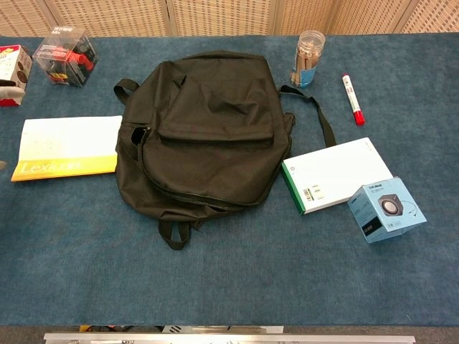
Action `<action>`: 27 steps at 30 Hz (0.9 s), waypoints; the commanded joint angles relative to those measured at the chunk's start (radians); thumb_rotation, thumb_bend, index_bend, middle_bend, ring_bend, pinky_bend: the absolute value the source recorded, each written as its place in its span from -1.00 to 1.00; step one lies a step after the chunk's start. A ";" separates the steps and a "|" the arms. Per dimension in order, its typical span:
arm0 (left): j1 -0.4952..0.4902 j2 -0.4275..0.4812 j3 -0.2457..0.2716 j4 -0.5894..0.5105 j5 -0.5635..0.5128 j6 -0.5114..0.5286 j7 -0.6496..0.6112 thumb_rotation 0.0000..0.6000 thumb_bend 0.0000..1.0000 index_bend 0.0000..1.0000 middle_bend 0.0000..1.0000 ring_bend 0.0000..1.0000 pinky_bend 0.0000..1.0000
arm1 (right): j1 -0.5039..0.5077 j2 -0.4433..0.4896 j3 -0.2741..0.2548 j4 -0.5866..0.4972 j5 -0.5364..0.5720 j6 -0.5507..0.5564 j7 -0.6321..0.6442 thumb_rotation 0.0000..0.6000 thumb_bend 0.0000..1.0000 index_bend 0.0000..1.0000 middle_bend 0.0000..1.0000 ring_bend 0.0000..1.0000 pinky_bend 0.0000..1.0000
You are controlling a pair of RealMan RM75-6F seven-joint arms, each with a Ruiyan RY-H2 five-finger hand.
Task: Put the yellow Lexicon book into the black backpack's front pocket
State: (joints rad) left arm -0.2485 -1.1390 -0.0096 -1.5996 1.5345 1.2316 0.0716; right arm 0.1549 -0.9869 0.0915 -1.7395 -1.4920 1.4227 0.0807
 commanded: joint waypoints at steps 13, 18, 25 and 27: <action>-0.047 -0.090 -0.010 0.086 -0.176 -0.142 0.065 1.00 -0.62 -0.88 -1.00 -1.00 -1.00 | -0.002 -0.007 -0.005 0.017 0.001 -0.008 0.016 1.00 -0.70 -1.00 -0.91 -1.00 -1.00; -0.050 -0.123 -0.006 0.122 -0.207 -0.166 0.062 1.00 -0.62 -0.88 -1.00 -1.00 -1.00 | 0.000 -0.013 -0.008 0.023 0.001 -0.017 0.022 1.00 -0.70 -1.00 -0.91 -1.00 -1.00; -0.069 -0.163 -0.011 0.166 -0.249 -0.205 0.080 1.00 -0.62 -0.88 -1.00 -1.00 -1.00 | 0.002 -0.017 -0.011 0.027 -0.003 -0.020 0.025 1.00 -0.70 -1.00 -0.91 -1.00 -1.00; -0.074 -0.170 -0.013 0.174 -0.260 -0.216 0.082 1.00 -0.62 -0.88 -1.00 -1.00 -1.00 | 0.001 -0.018 -0.011 0.029 -0.003 -0.020 0.027 1.00 -0.70 -1.00 -0.91 -1.00 -1.00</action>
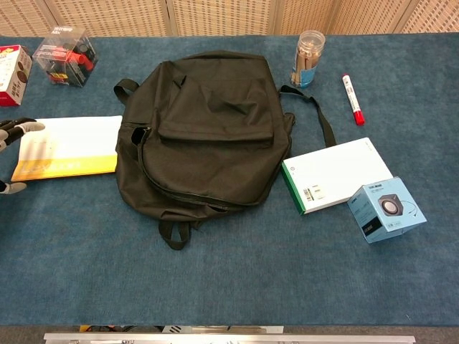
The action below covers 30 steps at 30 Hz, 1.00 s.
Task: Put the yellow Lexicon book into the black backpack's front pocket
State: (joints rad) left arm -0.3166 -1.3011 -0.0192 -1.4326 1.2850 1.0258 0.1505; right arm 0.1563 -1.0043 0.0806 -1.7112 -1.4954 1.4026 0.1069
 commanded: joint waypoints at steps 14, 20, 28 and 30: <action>-0.022 -0.039 -0.009 0.018 -0.058 -0.017 0.059 1.00 -0.62 -0.66 -0.78 -0.87 -1.00 | -0.005 -0.003 -0.005 0.010 -0.002 0.002 0.010 1.00 -0.70 -1.00 -0.91 -1.00 -1.00; -0.024 -0.064 -0.019 0.027 -0.086 -0.005 0.081 1.00 -0.62 -0.57 -0.66 -0.77 -0.95 | -0.008 -0.004 -0.006 0.020 -0.001 0.003 0.022 1.00 -0.70 -1.00 -0.91 -1.00 -1.00; -0.033 -0.085 -0.025 0.032 -0.119 -0.010 0.115 1.00 -0.62 -0.55 -0.63 -0.74 -0.86 | -0.008 -0.005 -0.008 0.033 -0.003 0.000 0.036 1.00 -0.70 -1.00 -0.91 -1.00 -1.00; -0.036 -0.088 -0.026 0.034 -0.125 -0.012 0.122 1.00 -0.62 -0.55 -0.63 -0.74 -0.86 | -0.008 -0.005 -0.009 0.037 -0.003 -0.002 0.040 1.00 -0.70 -1.00 -0.91 -1.00 -1.00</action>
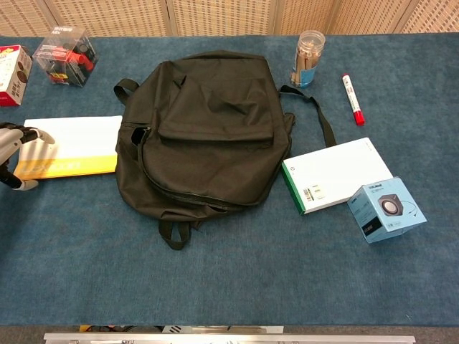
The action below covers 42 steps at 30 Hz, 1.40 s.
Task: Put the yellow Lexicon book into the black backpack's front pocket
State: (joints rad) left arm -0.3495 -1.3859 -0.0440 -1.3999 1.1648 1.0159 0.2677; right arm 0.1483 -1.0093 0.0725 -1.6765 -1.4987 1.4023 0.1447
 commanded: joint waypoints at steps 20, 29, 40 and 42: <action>-0.028 -0.023 -0.009 0.009 -0.066 -0.022 0.051 1.00 -0.62 -0.56 -0.63 -0.73 -0.86 | -0.003 -0.007 -0.007 0.027 0.000 -0.008 0.032 1.00 -0.70 -1.00 -0.91 -1.00 -1.00; -0.037 -0.034 -0.013 0.023 -0.083 -0.032 0.049 1.00 -0.62 -0.55 -0.63 -0.72 -0.84 | -0.009 -0.005 -0.008 0.028 0.001 -0.001 0.035 1.00 -0.70 -1.00 -0.91 -1.00 -1.00; -0.038 -0.043 -0.012 0.032 -0.097 -0.028 0.050 1.00 -0.62 -0.55 -0.63 -0.72 -0.83 | -0.012 -0.004 -0.008 0.029 0.001 0.001 0.038 1.00 -0.70 -1.00 -0.91 -1.00 -1.00; -0.040 -0.048 -0.014 0.039 -0.101 -0.032 0.046 1.00 -0.62 -0.55 -0.63 -0.71 -0.82 | -0.013 -0.003 -0.008 0.029 0.001 0.002 0.039 1.00 -0.70 -1.00 -0.91 -1.00 -1.00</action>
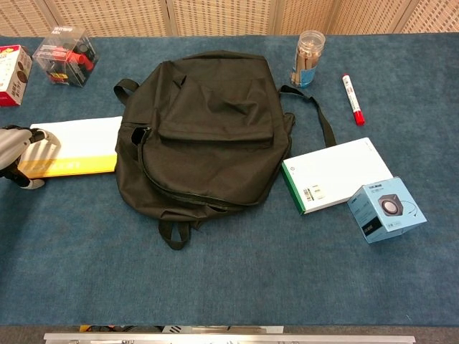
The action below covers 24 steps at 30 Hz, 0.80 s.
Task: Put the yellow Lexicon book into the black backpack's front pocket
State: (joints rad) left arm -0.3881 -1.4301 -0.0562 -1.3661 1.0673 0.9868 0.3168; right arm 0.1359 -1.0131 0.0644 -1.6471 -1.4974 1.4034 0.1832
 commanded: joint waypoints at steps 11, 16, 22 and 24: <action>-0.008 -0.043 -0.022 0.056 -0.022 -0.007 -0.035 1.00 -0.62 -0.50 -0.58 -0.65 -0.75 | -0.012 0.004 -0.001 0.002 0.000 0.014 0.010 1.00 -0.70 -1.00 -0.91 -1.00 -1.00; 0.001 -0.063 -0.039 0.079 0.000 0.024 -0.092 1.00 -0.62 -0.38 -0.42 -0.51 -0.63 | -0.014 0.006 -0.001 0.000 0.000 0.016 0.010 1.00 -0.70 -1.00 -0.91 -1.00 -1.00; 0.009 -0.097 -0.058 0.134 0.056 0.066 -0.193 1.00 -0.51 -0.20 -0.22 -0.30 -0.47 | -0.015 0.007 -0.001 -0.002 -0.001 0.016 0.008 1.00 -0.70 -1.00 -0.91 -1.00 -1.00; 0.009 -0.104 -0.063 0.150 0.074 0.078 -0.219 1.00 -0.50 -0.16 -0.18 -0.27 -0.44 | -0.015 0.007 -0.001 -0.003 0.000 0.015 0.008 1.00 -0.70 -1.00 -0.91 -1.00 -1.00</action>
State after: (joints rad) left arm -0.3813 -1.5227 -0.1117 -1.2335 1.1225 1.0504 0.1199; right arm 0.1213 -1.0057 0.0635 -1.6503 -1.4979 1.4186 0.1910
